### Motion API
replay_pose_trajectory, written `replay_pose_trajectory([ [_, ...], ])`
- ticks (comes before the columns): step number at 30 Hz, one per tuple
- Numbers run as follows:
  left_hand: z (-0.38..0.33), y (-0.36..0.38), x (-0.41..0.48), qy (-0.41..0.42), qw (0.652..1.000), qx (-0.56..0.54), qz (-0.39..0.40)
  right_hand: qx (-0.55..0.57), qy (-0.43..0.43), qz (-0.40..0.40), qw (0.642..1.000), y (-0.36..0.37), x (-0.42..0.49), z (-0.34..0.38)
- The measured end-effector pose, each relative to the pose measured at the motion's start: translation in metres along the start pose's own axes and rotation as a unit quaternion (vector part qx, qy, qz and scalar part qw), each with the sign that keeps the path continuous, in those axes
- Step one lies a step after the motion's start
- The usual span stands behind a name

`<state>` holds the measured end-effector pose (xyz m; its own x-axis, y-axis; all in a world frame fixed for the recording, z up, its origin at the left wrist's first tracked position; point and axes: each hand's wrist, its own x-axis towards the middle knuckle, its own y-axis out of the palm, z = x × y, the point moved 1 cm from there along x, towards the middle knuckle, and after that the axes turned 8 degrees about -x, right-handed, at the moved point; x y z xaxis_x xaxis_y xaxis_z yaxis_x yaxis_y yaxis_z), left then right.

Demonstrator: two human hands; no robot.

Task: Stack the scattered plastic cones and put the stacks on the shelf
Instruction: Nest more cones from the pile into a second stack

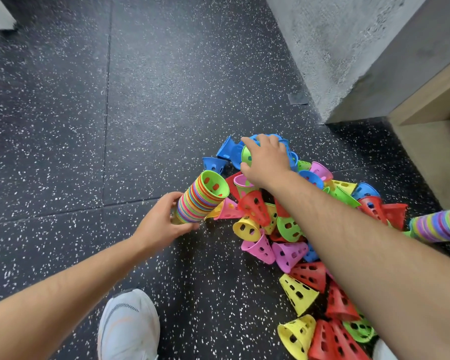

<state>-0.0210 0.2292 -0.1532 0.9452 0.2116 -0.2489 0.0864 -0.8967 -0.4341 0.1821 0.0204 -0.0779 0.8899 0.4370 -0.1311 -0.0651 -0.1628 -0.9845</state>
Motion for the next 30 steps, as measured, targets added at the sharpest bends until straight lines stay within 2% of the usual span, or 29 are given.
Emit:
replay_pose_trajectory([
  [3,0.0,0.0,0.0,-0.001,1.0,0.0,0.002,-0.06,0.0,0.041,0.997,0.007,0.015,0.005],
  [6,0.001,0.0,0.0,0.0,1.0,-0.003,0.002,-0.068,0.026,0.051,0.996,0.013,0.021,0.008],
  [12,0.004,0.0,0.001,0.005,1.0,-0.008,0.006,-0.03,0.031,0.011,0.999,0.013,0.015,0.008],
  [18,0.006,0.002,-0.001,0.008,1.0,-0.017,0.008,0.01,0.037,0.006,0.999,0.006,0.003,0.002],
  [25,0.008,0.003,-0.001,0.008,1.0,-0.028,0.01,0.098,0.066,0.021,0.993,0.0,-0.01,-0.006],
  [28,0.01,0.003,-0.002,0.009,0.999,-0.032,0.01,0.186,0.088,-0.036,0.978,-0.014,-0.022,-0.009],
  [30,0.01,0.003,-0.002,0.01,0.999,-0.034,0.01,0.283,0.099,-0.102,0.949,-0.024,-0.037,-0.007],
])
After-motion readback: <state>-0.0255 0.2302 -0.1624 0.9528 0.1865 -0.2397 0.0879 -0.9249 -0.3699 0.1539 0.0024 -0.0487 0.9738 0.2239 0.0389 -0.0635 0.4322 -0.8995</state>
